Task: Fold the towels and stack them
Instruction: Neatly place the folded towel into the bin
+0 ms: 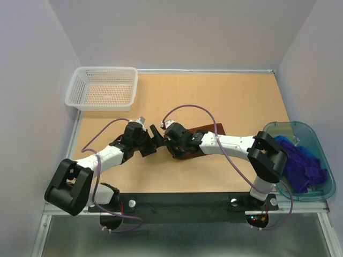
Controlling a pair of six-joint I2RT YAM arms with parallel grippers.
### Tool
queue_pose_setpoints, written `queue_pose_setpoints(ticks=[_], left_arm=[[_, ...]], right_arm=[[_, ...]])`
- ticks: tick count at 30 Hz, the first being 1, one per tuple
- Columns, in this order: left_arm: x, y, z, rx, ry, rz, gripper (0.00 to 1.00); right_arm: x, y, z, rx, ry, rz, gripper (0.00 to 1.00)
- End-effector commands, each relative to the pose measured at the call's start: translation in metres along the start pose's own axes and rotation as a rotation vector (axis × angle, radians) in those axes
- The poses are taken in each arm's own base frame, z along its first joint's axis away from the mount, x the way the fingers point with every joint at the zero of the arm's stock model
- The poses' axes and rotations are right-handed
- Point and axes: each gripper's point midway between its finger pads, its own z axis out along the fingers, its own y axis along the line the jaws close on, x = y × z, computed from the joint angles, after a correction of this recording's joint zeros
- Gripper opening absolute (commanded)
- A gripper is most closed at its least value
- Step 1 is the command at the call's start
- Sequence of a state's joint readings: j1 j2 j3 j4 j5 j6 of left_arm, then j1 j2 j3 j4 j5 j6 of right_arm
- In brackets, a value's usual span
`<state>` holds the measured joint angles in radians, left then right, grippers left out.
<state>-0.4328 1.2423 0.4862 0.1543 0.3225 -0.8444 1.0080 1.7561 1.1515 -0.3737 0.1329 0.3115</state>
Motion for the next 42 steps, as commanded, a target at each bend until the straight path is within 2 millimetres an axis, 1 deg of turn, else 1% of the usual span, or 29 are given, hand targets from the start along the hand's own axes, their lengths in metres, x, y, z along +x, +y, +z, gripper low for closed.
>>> queue_pose_setpoints(ticks=[1, 7, 8, 10, 13, 15, 17, 19, 20, 23, 25, 27, 29, 30, 31, 33, 34, 35, 36, 37, 39, 40, 41, 42], left_arm=[[-0.001, -0.020, 0.010, 0.070, -0.036, -0.082, 0.96], [0.008, -0.023, 0.021, 0.077, -0.034, -0.149, 0.96], [0.010, -0.021, 0.025, 0.066, -0.027, -0.164, 0.96], [0.013, -0.026, 0.029, 0.078, -0.021, -0.171, 0.96], [0.023, -0.027, 0.040, 0.066, -0.002, -0.193, 0.94], [0.026, -0.025, 0.045, 0.053, 0.002, -0.209, 0.92], [0.031, -0.019, 0.050, 0.027, 0.001, -0.222, 0.89], [0.031, -0.017, 0.052, 0.022, -0.019, -0.252, 0.86], [0.034, -0.013, 0.052, 0.020, -0.020, -0.276, 0.85], [0.038, -0.005, 0.050, 0.004, -0.026, -0.295, 0.84], [0.040, 0.001, 0.048, -0.010, -0.037, -0.312, 0.84], [0.037, 0.001, 0.045, -0.003, -0.054, -0.318, 0.84], [0.036, 0.001, 0.044, -0.002, -0.063, -0.316, 0.80], [0.036, 0.001, 0.044, -0.003, -0.061, -0.313, 0.77], [0.037, -0.001, 0.044, 0.001, -0.055, -0.312, 0.69], [0.037, -0.002, 0.044, 0.005, -0.053, -0.300, 0.58], [0.038, -0.002, 0.044, 0.005, -0.053, -0.295, 0.48], [0.037, -0.002, 0.045, 0.004, -0.053, -0.290, 0.46], [0.036, -0.002, 0.044, 0.006, -0.056, -0.282, 0.41], [0.035, -0.003, 0.045, 0.006, -0.060, -0.274, 0.28], [0.034, -0.005, 0.045, 0.010, -0.060, -0.260, 0.16], [0.034, -0.005, 0.045, 0.005, -0.060, -0.233, 0.04], [0.029, -0.012, 0.046, 0.013, -0.069, -0.214, 0.00], [0.025, -0.014, 0.046, 0.012, -0.075, -0.189, 0.00]], right_arm=[[-0.025, 0.015, -0.014, -0.089, -0.107, 0.057, 0.00], [-0.023, 0.018, -0.014, -0.112, -0.121, 0.088, 0.00], [-0.025, 0.018, -0.014, -0.114, -0.130, 0.092, 0.01], [-0.025, 0.019, -0.013, -0.117, -0.135, 0.101, 0.01], [-0.027, 0.020, -0.013, -0.126, -0.147, 0.113, 0.01], [-0.029, 0.021, -0.014, -0.131, -0.157, 0.120, 0.01], [-0.032, 0.022, -0.016, -0.134, -0.168, 0.129, 0.00], [-0.036, 0.024, -0.019, -0.144, -0.182, 0.137, 0.01], [-0.039, 0.023, -0.021, -0.142, -0.191, 0.139, 0.01], [-0.044, 0.022, -0.025, -0.133, -0.213, 0.146, 0.01], [-0.044, 0.020, -0.026, -0.126, -0.217, 0.150, 0.00], [-0.043, 0.021, -0.026, -0.131, -0.215, 0.151, 0.00], [-0.042, 0.022, -0.025, -0.137, -0.213, 0.154, 0.01], [-0.041, 0.021, -0.024, -0.135, -0.212, 0.156, 0.01], [-0.039, 0.021, -0.023, -0.136, -0.205, 0.157, 0.00], [-0.036, 0.021, -0.021, -0.133, -0.198, 0.160, 0.00], [-0.037, 0.021, -0.022, -0.137, -0.201, 0.162, 0.01], [-0.037, 0.022, -0.021, -0.137, -0.199, 0.159, 0.00], [-0.037, 0.021, -0.021, -0.140, -0.200, 0.162, 0.00], [-0.036, 0.022, -0.020, -0.141, -0.200, 0.159, 0.01], [-0.036, 0.023, -0.021, -0.146, -0.197, 0.157, 0.01], [-0.036, 0.023, -0.022, -0.147, -0.199, 0.159, 0.03], [-0.035, 0.022, -0.022, -0.145, -0.198, 0.155, 0.08], [-0.036, 0.023, -0.024, -0.149, -0.205, 0.153, 0.22]])
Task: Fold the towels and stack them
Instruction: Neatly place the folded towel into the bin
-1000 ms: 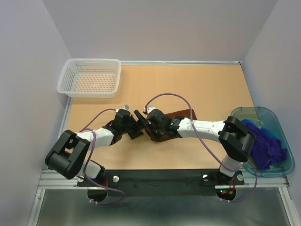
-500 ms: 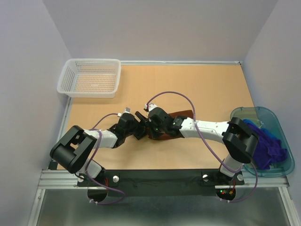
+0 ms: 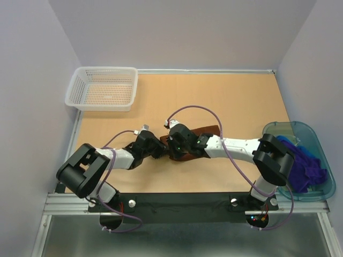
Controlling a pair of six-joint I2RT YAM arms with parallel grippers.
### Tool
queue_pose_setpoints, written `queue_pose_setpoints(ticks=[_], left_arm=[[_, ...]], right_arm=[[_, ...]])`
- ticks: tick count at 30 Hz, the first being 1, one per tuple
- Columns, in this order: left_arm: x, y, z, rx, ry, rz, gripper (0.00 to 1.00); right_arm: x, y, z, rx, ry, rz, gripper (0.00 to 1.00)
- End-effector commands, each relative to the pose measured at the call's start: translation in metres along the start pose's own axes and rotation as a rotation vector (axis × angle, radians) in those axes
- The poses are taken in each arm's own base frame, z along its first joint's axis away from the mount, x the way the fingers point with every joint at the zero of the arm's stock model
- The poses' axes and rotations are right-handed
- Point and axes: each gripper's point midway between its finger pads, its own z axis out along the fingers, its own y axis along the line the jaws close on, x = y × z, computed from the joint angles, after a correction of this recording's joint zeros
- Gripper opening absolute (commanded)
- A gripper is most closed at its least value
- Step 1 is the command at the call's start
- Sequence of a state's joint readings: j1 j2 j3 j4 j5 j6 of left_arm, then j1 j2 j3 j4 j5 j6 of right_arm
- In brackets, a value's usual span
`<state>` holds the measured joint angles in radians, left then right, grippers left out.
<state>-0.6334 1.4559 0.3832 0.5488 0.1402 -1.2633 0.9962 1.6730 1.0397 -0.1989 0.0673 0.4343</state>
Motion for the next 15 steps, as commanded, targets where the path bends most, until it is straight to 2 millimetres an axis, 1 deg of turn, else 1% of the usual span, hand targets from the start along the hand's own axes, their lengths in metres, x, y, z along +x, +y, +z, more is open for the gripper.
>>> queue_pose_setpoints(ticks=[1, 2, 3, 4, 5, 6, 7, 8, 9, 10, 11, 12, 13, 14, 15], left_arm=[[-0.011, 0.000, 0.001, -0.053, -0.037, 0.150, 0.00], [-0.018, -0.015, 0.003, -0.041, -0.055, 0.189, 0.00], [-0.022, -0.019, 0.004, -0.054, -0.064, 0.223, 0.00], [-0.032, -0.030, 0.005, -0.066, -0.084, 0.301, 0.00], [-0.038, -0.033, 0.007, -0.087, -0.092, 0.331, 0.00], [-0.049, -0.037, 0.008, -0.103, -0.111, 0.355, 0.00], [-0.056, -0.032, 0.008, -0.152, -0.103, 0.387, 0.00], [-0.072, -0.056, 0.009, -0.132, -0.131, 0.448, 0.00], [-0.082, -0.054, 0.013, -0.163, -0.130, 0.475, 0.00], [-0.103, -0.063, 0.015, -0.194, -0.145, 0.481, 0.00], [-0.118, -0.069, 0.016, -0.201, -0.159, 0.533, 0.00], [-0.127, -0.069, 0.015, -0.229, -0.155, 0.550, 0.00], [-0.149, -0.079, 0.015, -0.253, -0.169, 0.550, 0.00], [-0.160, -0.082, 0.015, -0.268, -0.174, 0.566, 0.00], [-0.167, -0.078, 0.012, -0.308, -0.154, 0.598, 0.00]], right_arm=[[-0.024, 0.011, -0.013, -0.043, -0.092, -0.006, 0.30], [-0.023, 0.009, -0.015, -0.035, -0.098, -0.012, 0.46], [-0.026, 0.009, -0.020, -0.035, -0.111, -0.014, 0.54], [-0.027, 0.006, -0.022, -0.025, -0.120, -0.019, 0.61], [-0.025, 0.001, -0.024, -0.006, -0.125, -0.019, 0.73], [-0.024, -0.001, -0.027, -0.001, -0.130, -0.019, 0.78], [-0.029, -0.002, -0.035, -0.001, -0.154, -0.015, 0.83], [-0.028, -0.004, -0.040, 0.006, -0.162, -0.007, 0.87], [-0.025, -0.009, -0.043, 0.021, -0.165, -0.008, 0.92], [-0.028, -0.009, -0.053, 0.019, -0.190, -0.006, 0.93], [-0.027, -0.011, -0.057, 0.020, -0.195, -0.006, 0.95], [-0.019, -0.016, -0.059, 0.029, -0.186, -0.007, 0.96], [-0.022, -0.017, -0.069, 0.028, -0.209, -0.002, 0.97], [-0.021, -0.020, -0.073, 0.034, -0.215, -0.001, 0.97], [-0.014, -0.024, -0.075, 0.045, -0.207, -0.003, 1.00]])
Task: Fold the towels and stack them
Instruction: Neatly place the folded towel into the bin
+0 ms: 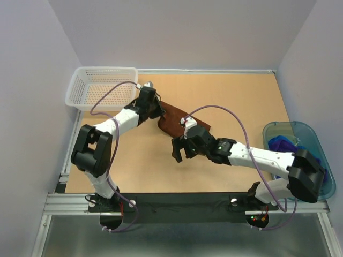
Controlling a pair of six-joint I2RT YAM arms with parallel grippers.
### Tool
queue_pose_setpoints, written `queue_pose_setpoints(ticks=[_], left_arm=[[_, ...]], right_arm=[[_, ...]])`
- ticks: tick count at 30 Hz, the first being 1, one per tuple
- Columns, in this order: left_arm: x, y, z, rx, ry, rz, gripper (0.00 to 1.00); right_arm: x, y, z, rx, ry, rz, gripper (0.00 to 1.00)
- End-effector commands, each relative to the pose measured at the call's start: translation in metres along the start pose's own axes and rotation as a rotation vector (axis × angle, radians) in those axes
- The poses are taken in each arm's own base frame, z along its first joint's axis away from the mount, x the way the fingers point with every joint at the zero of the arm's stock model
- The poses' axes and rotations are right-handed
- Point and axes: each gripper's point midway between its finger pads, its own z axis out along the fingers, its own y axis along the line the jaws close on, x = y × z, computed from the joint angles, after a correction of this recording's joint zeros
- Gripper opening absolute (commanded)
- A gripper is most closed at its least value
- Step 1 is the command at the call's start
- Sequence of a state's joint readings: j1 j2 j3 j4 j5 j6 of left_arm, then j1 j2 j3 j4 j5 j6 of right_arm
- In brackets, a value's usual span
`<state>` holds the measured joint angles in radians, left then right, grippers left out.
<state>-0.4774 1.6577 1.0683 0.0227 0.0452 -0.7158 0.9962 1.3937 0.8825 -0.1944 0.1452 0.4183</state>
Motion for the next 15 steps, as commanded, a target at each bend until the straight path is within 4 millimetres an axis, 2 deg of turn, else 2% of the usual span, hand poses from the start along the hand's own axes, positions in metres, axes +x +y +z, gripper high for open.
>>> queue_pose_setpoints(ticks=[1, 2, 5, 6, 7, 8, 10, 12, 13, 15], left_arm=[[-0.046, 0.039, -0.005, -0.182, 0.014, 0.182, 0.00], [-0.073, 0.034, -0.003, -0.183, -0.021, 0.185, 0.00], [-0.102, 0.042, -0.007, -0.232, -0.024, 0.224, 0.00], [-0.128, 0.039, -0.009, -0.238, -0.062, 0.228, 0.00], [-0.133, 0.044, -0.012, -0.265, -0.046, 0.237, 0.00], [-0.156, 0.040, -0.015, -0.275, -0.081, 0.265, 0.00], [-0.173, 0.053, -0.023, -0.330, -0.078, 0.279, 0.00], [-0.201, 0.050, -0.029, -0.346, -0.120, 0.312, 0.00], [-0.209, 0.059, -0.035, -0.378, -0.120, 0.313, 0.00], [-0.233, 0.057, -0.042, -0.393, -0.157, 0.339, 0.00]], right_arm=[[-0.001, -0.013, -0.019, 0.040, -0.050, -0.005, 1.00], [-0.002, -0.015, -0.025, 0.045, -0.060, -0.003, 1.00], [0.013, -0.026, -0.029, 0.073, -0.026, -0.023, 1.00], [0.015, -0.028, -0.029, 0.078, -0.022, -0.025, 1.00], [0.018, -0.030, -0.030, 0.085, -0.015, -0.029, 1.00], [0.022, -0.033, -0.030, 0.097, -0.003, -0.037, 1.00], [0.026, -0.035, -0.028, 0.103, 0.012, -0.049, 1.00], [0.030, -0.035, -0.025, 0.100, 0.032, -0.060, 1.00], [0.035, -0.035, -0.021, 0.100, 0.056, -0.077, 1.00], [0.035, -0.028, -0.017, 0.072, 0.079, -0.091, 1.00]])
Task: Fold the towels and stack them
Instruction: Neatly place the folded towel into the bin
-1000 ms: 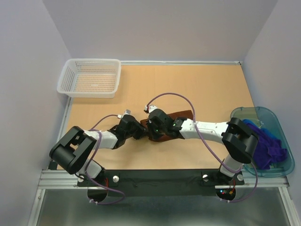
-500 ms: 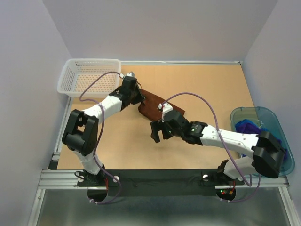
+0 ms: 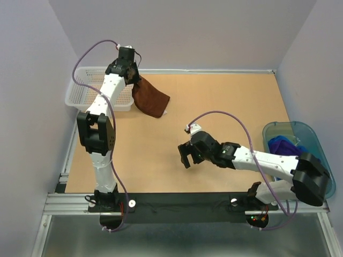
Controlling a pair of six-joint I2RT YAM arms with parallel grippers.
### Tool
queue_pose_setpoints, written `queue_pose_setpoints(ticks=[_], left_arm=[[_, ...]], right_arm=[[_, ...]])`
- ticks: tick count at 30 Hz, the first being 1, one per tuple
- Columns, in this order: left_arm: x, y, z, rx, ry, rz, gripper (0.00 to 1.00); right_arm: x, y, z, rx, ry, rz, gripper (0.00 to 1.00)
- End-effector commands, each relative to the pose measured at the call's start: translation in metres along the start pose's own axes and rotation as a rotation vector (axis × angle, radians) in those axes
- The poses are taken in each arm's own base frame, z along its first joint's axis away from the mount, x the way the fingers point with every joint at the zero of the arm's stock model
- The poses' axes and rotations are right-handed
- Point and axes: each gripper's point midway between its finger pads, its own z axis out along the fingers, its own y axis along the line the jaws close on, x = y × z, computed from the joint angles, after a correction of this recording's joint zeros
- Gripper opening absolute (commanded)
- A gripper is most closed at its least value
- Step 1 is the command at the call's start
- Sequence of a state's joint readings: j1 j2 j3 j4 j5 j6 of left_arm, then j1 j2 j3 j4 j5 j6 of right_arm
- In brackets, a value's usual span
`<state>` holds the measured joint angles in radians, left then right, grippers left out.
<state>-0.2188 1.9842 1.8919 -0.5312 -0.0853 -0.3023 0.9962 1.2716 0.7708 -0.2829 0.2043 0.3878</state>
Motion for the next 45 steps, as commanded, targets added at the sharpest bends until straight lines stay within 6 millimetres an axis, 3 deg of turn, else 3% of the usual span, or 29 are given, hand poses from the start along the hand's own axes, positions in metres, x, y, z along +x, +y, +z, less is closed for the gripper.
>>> queue_pose_setpoints(ticks=[1, 2, 4, 10, 21, 28, 45], left_arm=[[-0.039, 0.031, -0.025, -0.101, -0.032, 0.106, 0.00], [-0.054, 0.039, -0.026, -0.123, -0.060, 0.118, 0.00], [-0.067, 0.055, -0.027, -0.187, -0.068, 0.132, 0.00], [-0.090, 0.100, -0.028, -0.347, -0.101, 0.207, 0.00], [-0.101, 0.163, -0.016, -0.501, -0.084, 0.337, 0.00], [-0.108, 0.173, -0.005, -0.549, -0.112, 0.358, 0.00], [-0.095, 0.188, 0.033, -0.607, -0.096, 0.359, 0.00]], right_arm=[[0.002, 0.006, 0.008, -0.018, 0.043, -0.057, 1.00], [0.005, 0.009, 0.012, -0.032, 0.068, -0.077, 1.00], [0.010, 0.009, 0.017, -0.036, 0.101, -0.115, 1.00], [0.012, 0.017, 0.024, -0.072, 0.136, -0.161, 1.00], [0.014, 0.027, 0.042, -0.092, 0.203, -0.189, 1.00], [0.013, 0.028, 0.048, -0.085, 0.238, -0.202, 1.00], [0.021, 0.023, 0.058, -0.047, 0.311, -0.250, 1.00]])
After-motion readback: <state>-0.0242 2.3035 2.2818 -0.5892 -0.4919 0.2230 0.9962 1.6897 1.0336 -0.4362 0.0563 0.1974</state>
